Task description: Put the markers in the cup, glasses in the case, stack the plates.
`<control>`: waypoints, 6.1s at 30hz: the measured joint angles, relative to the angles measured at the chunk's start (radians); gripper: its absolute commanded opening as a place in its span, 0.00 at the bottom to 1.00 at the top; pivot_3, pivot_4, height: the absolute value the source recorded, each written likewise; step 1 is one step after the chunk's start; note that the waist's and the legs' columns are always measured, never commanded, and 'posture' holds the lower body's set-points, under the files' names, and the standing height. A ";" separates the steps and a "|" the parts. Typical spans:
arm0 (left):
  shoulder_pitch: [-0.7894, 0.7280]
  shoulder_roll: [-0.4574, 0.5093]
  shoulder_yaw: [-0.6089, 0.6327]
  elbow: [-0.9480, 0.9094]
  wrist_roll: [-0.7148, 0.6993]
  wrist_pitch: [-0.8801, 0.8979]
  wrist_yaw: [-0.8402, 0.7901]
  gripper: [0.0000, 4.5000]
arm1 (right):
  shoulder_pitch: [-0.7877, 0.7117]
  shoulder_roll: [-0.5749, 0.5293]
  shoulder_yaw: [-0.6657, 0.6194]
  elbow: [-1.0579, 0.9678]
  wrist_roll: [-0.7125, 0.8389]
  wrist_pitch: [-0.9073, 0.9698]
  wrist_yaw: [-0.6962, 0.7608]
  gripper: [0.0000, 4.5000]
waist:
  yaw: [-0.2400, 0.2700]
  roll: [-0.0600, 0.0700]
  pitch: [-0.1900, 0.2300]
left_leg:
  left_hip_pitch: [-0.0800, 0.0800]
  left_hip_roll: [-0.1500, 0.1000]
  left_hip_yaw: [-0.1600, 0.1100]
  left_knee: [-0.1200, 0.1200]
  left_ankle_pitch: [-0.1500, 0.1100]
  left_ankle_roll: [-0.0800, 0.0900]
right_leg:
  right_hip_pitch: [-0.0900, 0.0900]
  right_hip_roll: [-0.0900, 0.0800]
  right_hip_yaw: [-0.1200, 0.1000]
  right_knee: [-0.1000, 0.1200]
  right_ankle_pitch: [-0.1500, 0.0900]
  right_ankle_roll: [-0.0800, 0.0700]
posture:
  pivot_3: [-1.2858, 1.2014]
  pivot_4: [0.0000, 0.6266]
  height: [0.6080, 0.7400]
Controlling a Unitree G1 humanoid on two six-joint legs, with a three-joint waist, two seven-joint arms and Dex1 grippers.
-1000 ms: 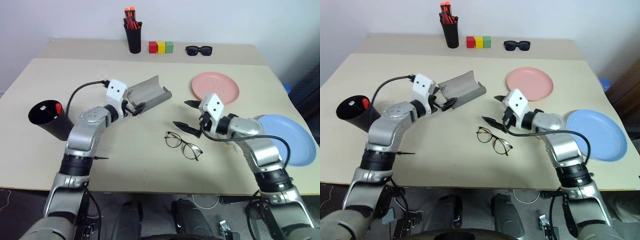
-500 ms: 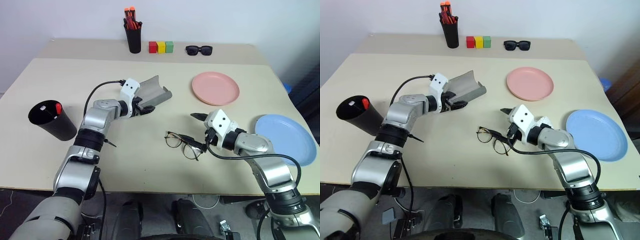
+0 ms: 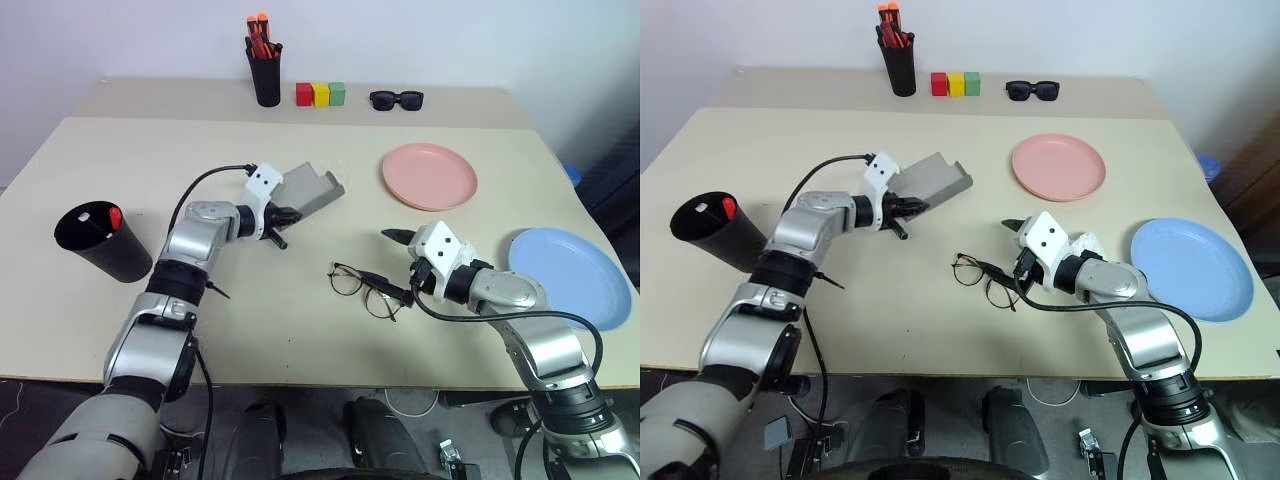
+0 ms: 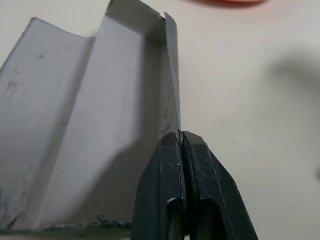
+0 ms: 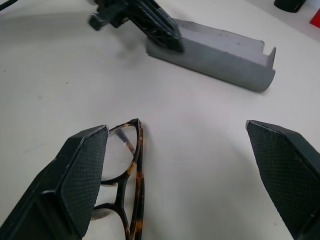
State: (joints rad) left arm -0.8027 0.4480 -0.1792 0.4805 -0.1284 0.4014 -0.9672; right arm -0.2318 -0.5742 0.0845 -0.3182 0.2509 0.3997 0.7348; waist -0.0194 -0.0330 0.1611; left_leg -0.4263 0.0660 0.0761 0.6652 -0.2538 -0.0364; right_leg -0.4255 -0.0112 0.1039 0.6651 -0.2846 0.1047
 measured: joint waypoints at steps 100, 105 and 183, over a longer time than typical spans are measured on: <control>1.059 0.217 0.452 -1.023 -0.326 0.094 0.196 0.41 | -0.714 0.261 0.423 0.612 -0.324 -0.099 0.074 0.01 | -0.022 0.001 0.000 | 0.000 0.000 0.002 0.001 0.000 0.001 | -0.001 -0.004 0.000 0.001 -0.002 -0.004 | 0.52 0.24 0.89; 1.067 0.217 0.467 -1.045 -0.333 0.094 0.214 0.41 | -0.687 0.245 0.421 0.605 -0.343 -0.103 0.117 0.01 | -0.027 0.002 0.000 | 0.001 0.001 0.002 0.000 0.000 0.001 | -0.001 -0.002 -0.001 0.001 -0.002 -0.003 | 0.52 0.24 0.89; 0.371 0.100 0.142 -0.614 -0.109 -0.033 0.105 0.01 | -0.303 -0.055 0.070 0.302 -0.271 0.064 -0.166 0.90 | 0.004 0.003 0.001 | 0.000 0.000 0.001 0.002 -0.001 0.001 | -0.001 -0.001 0.001 0.001 0.000 0.000 | 0.52 0.24 0.89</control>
State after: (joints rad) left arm -0.4321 0.5476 -0.0372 -0.1339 -0.2369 0.3686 -0.8626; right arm -0.5344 -0.6292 0.1543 -0.0161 -0.0199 0.4640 0.5685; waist -0.0158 -0.0304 0.1625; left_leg -0.4266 0.0658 0.0773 0.6670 -0.2544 -0.0350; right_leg -0.4264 -0.0124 0.1048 0.6665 -0.2848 0.1048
